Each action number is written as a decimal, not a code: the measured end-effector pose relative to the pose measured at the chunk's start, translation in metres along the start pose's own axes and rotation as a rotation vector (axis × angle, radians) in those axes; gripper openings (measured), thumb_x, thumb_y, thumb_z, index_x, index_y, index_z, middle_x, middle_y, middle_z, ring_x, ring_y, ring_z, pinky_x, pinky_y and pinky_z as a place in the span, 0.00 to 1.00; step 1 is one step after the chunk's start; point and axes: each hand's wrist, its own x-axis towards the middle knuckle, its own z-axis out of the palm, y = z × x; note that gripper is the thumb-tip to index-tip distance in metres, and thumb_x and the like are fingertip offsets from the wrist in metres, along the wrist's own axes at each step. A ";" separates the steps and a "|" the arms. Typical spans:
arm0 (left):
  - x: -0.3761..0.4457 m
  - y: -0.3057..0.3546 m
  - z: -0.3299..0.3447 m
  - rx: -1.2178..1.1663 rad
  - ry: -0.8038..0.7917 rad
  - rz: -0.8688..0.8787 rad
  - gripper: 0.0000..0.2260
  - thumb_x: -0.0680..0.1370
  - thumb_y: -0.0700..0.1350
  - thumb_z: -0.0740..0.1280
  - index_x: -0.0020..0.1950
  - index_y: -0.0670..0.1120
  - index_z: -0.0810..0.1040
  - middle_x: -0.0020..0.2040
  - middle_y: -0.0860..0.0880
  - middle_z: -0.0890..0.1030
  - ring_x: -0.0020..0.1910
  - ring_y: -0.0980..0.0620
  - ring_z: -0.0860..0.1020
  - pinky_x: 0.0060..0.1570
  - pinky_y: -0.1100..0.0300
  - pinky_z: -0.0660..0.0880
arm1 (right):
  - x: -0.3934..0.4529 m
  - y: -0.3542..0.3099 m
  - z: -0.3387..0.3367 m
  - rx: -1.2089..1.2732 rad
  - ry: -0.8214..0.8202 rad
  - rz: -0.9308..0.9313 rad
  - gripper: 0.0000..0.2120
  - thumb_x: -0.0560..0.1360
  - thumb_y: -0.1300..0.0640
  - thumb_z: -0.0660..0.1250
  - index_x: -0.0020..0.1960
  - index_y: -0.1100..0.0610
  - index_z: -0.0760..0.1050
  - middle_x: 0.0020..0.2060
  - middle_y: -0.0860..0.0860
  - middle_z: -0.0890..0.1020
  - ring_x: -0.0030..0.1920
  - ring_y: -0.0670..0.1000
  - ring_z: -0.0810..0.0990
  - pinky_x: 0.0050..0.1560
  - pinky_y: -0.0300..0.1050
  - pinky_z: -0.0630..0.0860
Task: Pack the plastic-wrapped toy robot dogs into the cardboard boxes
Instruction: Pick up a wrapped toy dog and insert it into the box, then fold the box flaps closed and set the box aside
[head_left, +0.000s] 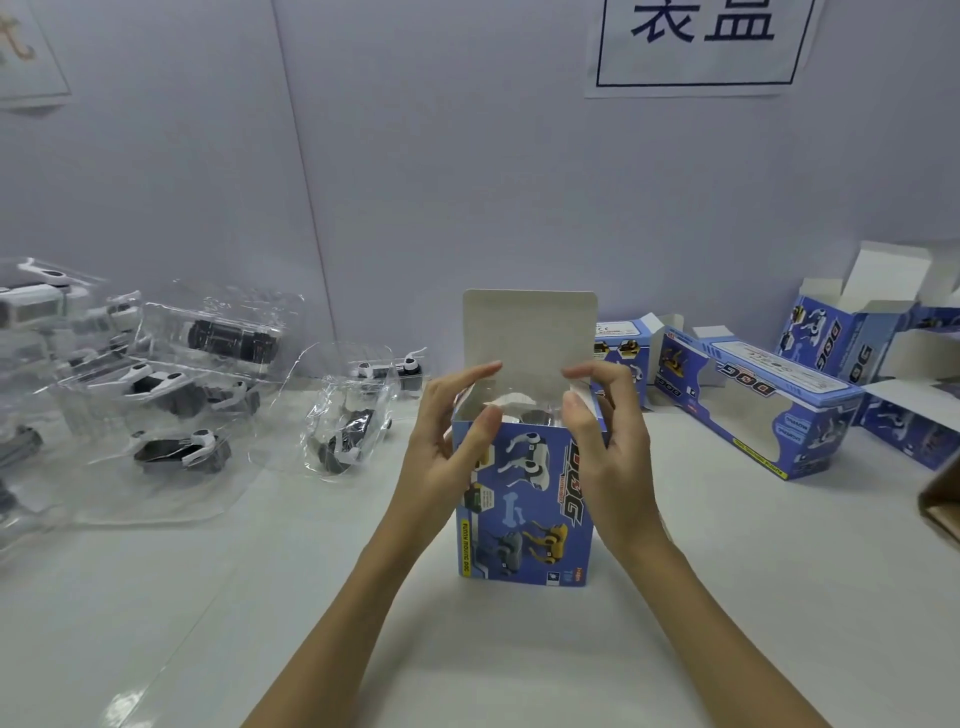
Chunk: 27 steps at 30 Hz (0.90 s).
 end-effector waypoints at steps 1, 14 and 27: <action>0.000 0.001 -0.001 0.021 0.007 0.014 0.18 0.79 0.64 0.67 0.67 0.61 0.78 0.68 0.54 0.75 0.70 0.49 0.76 0.50 0.54 0.84 | -0.001 0.000 0.000 -0.011 0.018 -0.007 0.15 0.79 0.46 0.62 0.59 0.54 0.74 0.48 0.38 0.79 0.48 0.37 0.79 0.48 0.30 0.75; 0.007 -0.001 0.004 0.173 0.077 0.081 0.15 0.79 0.61 0.65 0.55 0.52 0.82 0.58 0.54 0.76 0.62 0.56 0.77 0.59 0.61 0.75 | 0.010 0.009 -0.005 -0.237 0.039 -0.102 0.12 0.82 0.55 0.60 0.42 0.58 0.70 0.41 0.52 0.75 0.44 0.56 0.79 0.41 0.56 0.78; 0.014 0.002 0.001 0.151 0.045 0.060 0.19 0.80 0.64 0.60 0.49 0.51 0.83 0.53 0.60 0.73 0.60 0.58 0.75 0.53 0.50 0.80 | -0.001 -0.002 -0.003 -0.055 0.015 0.074 0.07 0.81 0.48 0.61 0.48 0.49 0.73 0.43 0.57 0.79 0.48 0.65 0.81 0.48 0.68 0.79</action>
